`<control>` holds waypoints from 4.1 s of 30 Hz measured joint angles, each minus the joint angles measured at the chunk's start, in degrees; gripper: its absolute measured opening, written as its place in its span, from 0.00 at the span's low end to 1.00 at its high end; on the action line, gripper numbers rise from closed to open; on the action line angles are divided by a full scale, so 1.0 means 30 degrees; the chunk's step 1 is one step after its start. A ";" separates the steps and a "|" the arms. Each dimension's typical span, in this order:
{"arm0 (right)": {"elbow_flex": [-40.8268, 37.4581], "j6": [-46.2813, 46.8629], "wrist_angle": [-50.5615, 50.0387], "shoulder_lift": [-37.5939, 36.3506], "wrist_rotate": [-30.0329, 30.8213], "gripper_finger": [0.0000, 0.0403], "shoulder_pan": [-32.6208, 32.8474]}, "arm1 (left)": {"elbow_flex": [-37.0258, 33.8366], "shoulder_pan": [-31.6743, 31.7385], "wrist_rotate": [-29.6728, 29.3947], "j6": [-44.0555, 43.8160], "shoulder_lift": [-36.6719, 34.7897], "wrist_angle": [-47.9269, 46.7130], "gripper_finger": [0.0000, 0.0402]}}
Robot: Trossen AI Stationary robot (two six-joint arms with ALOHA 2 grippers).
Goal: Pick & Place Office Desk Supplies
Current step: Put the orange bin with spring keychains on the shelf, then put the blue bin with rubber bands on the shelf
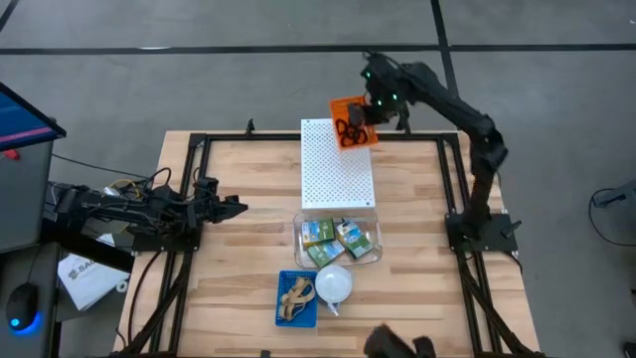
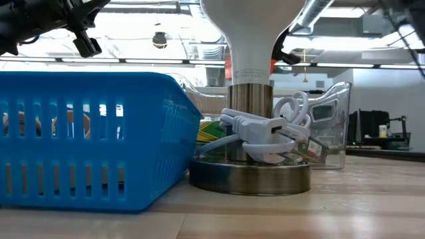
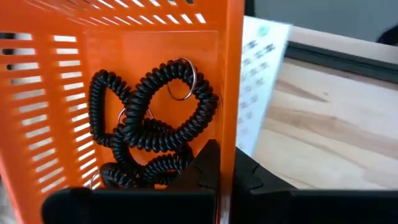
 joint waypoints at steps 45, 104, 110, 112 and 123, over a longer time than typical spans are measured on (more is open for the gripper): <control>0.0686 0.2618 -0.0525 0.2983 -0.0679 0.00 -0.0742 | 0.0007 0.0000 -0.0856 0.0556 0.0007 -0.0065 0.22; 0.0686 0.2321 -0.0491 0.2990 0.1438 0.22 -0.0464 | 0.0007 0.0007 -0.0929 0.0548 0.0000 0.0022 0.22; 0.0686 0.1078 -0.0764 0.2599 0.1515 0.22 -0.0958 | 0.0007 0.0001 -0.0353 0.0736 0.0000 0.0028 0.22; 0.0686 0.0564 -0.0749 0.2260 0.1511 0.22 -0.1036 | 0.0007 0.0000 -0.0114 0.1137 0.0000 0.0022 0.22; 0.0700 0.0374 -0.0486 0.2050 0.1186 0.22 -0.0839 | 0.0007 0.0007 -0.0142 0.1401 0.0000 0.0022 0.22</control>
